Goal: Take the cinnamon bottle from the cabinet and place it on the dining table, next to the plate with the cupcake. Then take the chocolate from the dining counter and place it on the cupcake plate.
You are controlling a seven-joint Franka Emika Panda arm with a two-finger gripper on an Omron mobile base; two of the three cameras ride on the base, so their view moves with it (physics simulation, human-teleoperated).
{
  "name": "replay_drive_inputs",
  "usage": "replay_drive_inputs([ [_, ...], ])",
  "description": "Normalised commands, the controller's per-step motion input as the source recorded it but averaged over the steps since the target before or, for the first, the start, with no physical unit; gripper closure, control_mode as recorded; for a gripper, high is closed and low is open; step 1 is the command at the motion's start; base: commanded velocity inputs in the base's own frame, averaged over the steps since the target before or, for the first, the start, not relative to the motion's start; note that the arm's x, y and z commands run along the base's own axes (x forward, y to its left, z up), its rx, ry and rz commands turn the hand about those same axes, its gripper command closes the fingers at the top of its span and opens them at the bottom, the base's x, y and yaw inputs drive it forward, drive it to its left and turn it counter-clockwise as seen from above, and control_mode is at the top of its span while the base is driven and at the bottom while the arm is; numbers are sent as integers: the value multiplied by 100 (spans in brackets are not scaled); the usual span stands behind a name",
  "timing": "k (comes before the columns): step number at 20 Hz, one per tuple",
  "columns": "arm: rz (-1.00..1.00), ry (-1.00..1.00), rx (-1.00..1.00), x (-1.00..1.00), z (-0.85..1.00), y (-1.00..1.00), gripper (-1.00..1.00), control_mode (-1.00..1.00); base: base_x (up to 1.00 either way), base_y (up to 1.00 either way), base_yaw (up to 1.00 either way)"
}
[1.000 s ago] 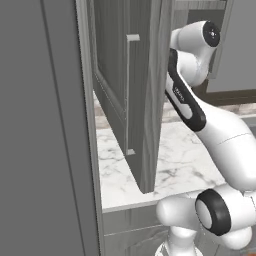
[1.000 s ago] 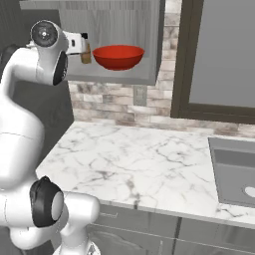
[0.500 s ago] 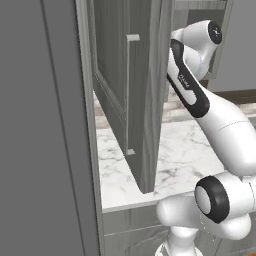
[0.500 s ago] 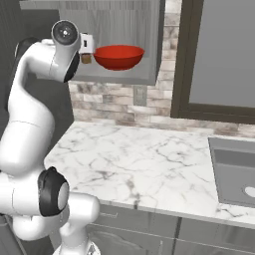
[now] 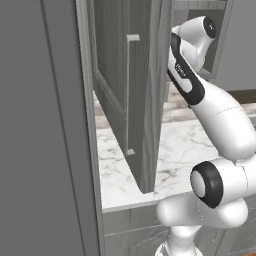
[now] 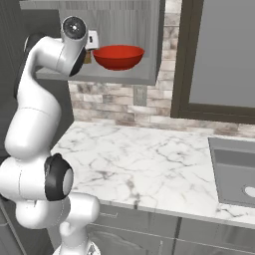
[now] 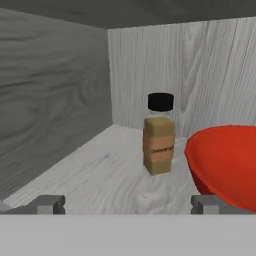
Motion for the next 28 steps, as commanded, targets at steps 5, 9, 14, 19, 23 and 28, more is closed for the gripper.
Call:
replay_drive_inputs([
  [5, 0, -2, -14, 36, -15, 8, -100, -100, 0, 0, 0],
  [9, -1, -16, -4, 27, -1, 1, -100, -100, 0, 0, 0],
  [14, -3, -19, 0, 23, -2, 1, -100, -100, 0, 0, 0],
  [19, -9, -10, 1, 33, 0, 4, -100, -100, 0, 0, 0],
  [23, -8, 0, 5, 31, 4, 0, -100, -100, 0, 0, 0],
  [28, -7, 0, 9, 29, 2, 0, -100, -100, 0, 0, 0],
])
